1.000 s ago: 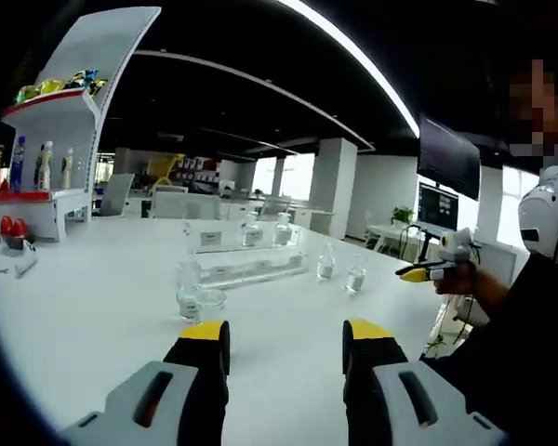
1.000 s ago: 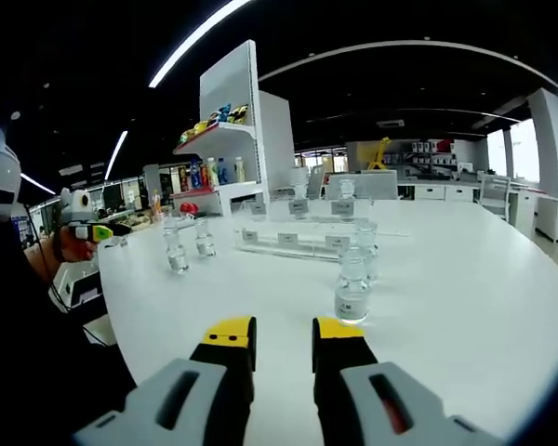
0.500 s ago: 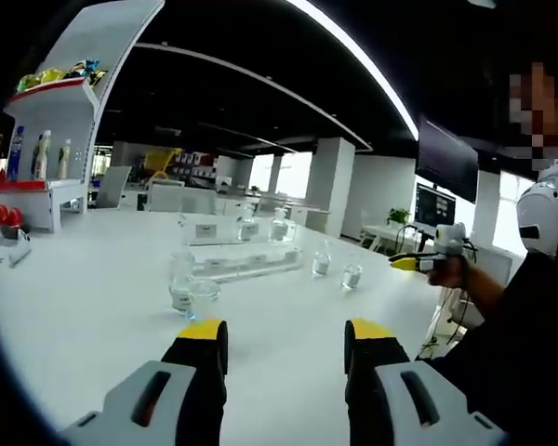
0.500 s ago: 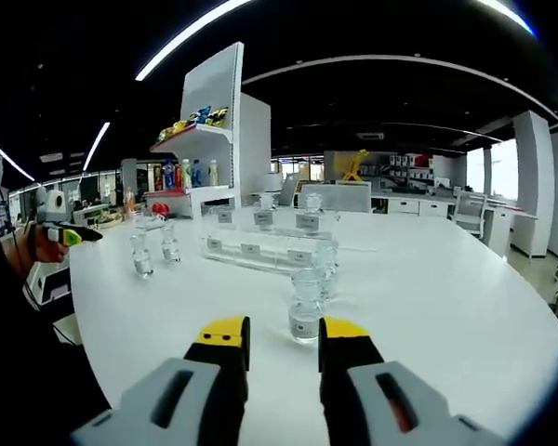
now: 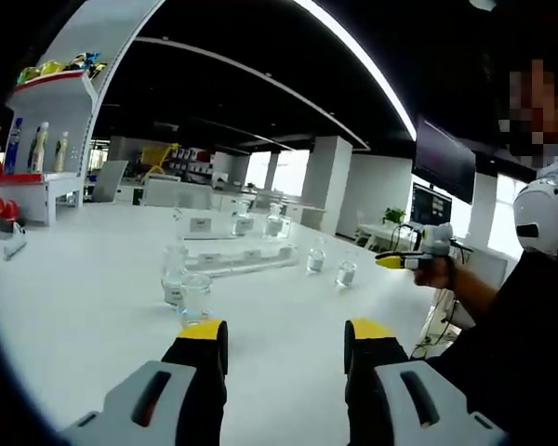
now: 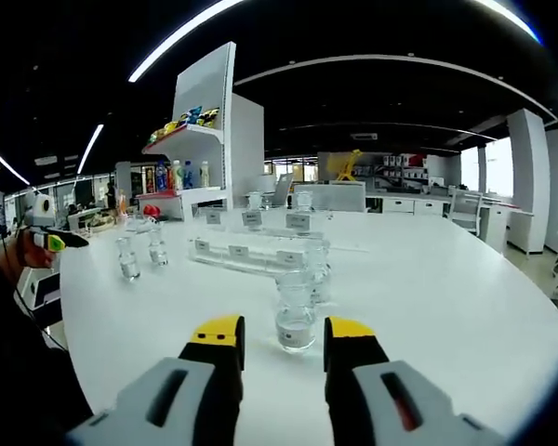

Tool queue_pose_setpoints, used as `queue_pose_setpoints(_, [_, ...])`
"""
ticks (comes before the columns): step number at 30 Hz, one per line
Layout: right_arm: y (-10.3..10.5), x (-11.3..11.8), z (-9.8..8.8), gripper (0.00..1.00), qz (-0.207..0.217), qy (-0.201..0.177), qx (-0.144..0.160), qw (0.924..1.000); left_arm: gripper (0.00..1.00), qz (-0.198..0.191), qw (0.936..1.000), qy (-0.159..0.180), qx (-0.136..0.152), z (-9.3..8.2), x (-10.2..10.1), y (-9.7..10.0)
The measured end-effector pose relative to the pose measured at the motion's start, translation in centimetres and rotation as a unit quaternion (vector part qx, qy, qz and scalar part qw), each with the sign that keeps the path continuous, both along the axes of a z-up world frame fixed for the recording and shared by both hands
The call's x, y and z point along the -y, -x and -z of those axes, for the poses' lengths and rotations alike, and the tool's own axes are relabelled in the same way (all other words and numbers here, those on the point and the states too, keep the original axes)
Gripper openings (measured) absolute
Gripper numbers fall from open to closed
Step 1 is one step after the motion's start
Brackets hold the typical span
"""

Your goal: Identify the label on the chemical reagent bottle, grasp the chemical reagent bottle, and place it in the designated position on the reagent rack

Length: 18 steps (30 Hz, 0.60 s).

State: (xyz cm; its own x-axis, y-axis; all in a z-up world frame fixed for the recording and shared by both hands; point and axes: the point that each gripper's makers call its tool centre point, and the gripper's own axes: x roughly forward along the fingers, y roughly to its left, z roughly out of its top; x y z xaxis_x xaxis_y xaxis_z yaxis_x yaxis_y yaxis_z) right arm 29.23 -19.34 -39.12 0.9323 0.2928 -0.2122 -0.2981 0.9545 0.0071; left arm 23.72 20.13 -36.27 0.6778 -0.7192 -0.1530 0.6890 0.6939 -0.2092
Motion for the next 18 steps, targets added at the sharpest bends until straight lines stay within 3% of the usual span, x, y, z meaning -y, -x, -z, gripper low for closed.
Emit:
queue_pose_setpoints(6, [-0.8,-0.2,-0.2,0.34,-0.004,0.0,0.005,1.0,0.51,0.002,1.0,0.0,-0.001,0.1,0.1,0.0])
queue_pose_setpoints(9, [-1.3,-0.6,-0.6,0.35,-0.013,-0.02,0.008,0.9997,0.51,0.001,1.0,0.002,0.005,-0.5,0.1,0.0])
queue_pose_setpoints(18, [-3.4,-0.7,-0.1,0.37,-0.014,-0.004,0.01,0.9998,0.51,0.0,1.0,0.004,0.008,-1.0,0.1,0.0])
